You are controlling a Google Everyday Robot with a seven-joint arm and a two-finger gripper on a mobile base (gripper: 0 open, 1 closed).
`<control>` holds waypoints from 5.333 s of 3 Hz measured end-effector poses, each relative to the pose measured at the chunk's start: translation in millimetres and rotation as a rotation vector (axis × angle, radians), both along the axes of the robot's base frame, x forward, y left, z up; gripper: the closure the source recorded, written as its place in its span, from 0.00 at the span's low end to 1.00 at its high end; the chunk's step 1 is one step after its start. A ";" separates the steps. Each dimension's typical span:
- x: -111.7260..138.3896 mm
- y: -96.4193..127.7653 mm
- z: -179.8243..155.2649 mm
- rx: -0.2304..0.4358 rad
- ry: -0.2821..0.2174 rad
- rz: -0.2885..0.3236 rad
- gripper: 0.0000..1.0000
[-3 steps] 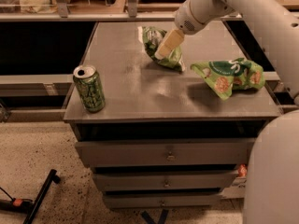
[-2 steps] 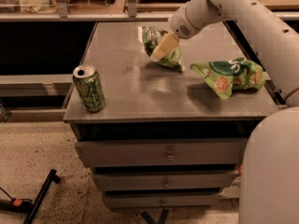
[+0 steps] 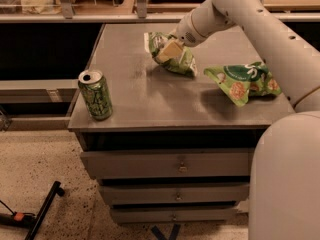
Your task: Move green jalapeno chip bag near green can
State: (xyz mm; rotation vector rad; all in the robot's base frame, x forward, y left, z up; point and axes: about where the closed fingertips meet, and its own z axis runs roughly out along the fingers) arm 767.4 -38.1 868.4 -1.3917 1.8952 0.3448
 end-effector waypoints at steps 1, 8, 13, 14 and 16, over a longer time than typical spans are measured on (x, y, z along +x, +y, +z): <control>0.7 4.9 -2.4 -0.031 -0.003 0.005 0.65; -59.7 90.8 87.3 -0.018 -0.226 0.271 0.85; -94.6 167.8 82.0 -0.108 -0.214 0.345 0.40; -94.9 169.3 80.5 -0.107 -0.212 0.349 0.18; -95.4 171.6 78.5 -0.108 -0.209 0.353 0.00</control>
Offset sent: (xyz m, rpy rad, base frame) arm -0.0004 -0.0015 0.0085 -0.0703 -0.0364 -0.0227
